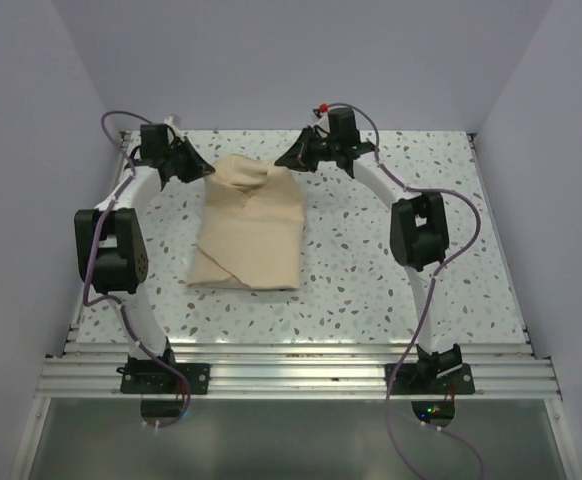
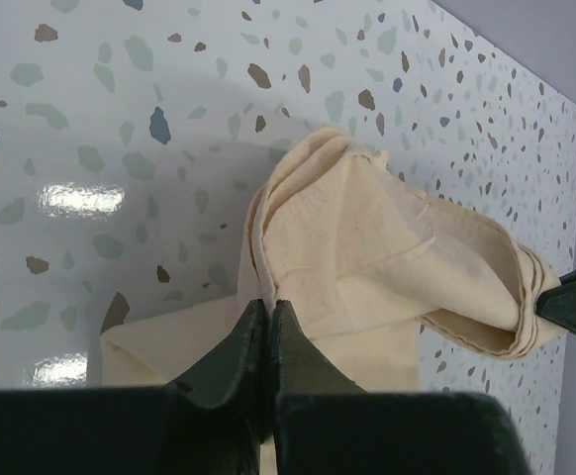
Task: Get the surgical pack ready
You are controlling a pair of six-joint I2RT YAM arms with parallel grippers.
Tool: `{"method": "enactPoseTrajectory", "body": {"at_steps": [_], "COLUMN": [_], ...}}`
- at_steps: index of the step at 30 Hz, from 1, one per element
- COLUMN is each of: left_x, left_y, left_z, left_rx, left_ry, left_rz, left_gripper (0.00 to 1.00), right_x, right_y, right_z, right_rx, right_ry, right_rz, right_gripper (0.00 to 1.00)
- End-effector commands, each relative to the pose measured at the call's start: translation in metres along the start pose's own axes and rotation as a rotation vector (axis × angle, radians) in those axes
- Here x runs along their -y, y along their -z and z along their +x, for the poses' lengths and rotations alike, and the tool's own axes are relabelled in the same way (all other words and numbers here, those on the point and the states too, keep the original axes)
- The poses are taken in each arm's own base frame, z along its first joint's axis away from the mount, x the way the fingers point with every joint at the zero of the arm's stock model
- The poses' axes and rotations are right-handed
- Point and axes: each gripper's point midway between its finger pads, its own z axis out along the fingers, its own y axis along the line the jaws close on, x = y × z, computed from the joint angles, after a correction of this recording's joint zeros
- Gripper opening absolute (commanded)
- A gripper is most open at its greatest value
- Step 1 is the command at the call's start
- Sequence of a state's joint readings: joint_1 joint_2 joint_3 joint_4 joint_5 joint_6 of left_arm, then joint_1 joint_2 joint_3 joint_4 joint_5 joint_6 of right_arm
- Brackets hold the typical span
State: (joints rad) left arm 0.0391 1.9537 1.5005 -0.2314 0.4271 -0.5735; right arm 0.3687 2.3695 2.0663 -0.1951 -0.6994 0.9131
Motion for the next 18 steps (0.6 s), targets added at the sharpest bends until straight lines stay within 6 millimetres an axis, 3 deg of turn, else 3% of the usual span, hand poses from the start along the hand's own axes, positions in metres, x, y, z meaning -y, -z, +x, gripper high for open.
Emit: {"method": "enactPoseTrajectory", "body": {"at_steps": [1, 7, 12, 14, 18], "left_x": [0.018, 0.012, 0.0, -0.006, -0.013], "left_y": [0.032, 0.05, 0.063, 0.071, 0.079], "left_z": [-0.014, 0.0, 0.023, 0.031, 0.043], "left_rx": [0.039, 0.015, -0.015, -0.019, -0.029], "left_ry": [-0.053, -0.051, -0.041, -0.042, -0.039], "left_rz": [0.029, -0.006, -0.024, -0.039, -0.056], "left_gripper": [0.0, 0.0, 0.0, 0.0, 0.0], "right_x": [-0.054, -0.061, -0.054, -0.061, -0.05], "right_y": [0.034, 0.051, 0.065, 0.073, 0.08], "right_z": [0.005, 0.024, 0.044, 0.05, 0.073], "right_rx": [-0.014, -0.049, -0.088, -0.089, -0.129], "right_ry": [0.08, 0.078, 0.083, 0.088, 0.057], "right_rz": [-0.069, -0.061, -0.035, -0.047, -0.027], "right_gripper": [0.06, 0.06, 0.06, 0.06, 0.06]}}
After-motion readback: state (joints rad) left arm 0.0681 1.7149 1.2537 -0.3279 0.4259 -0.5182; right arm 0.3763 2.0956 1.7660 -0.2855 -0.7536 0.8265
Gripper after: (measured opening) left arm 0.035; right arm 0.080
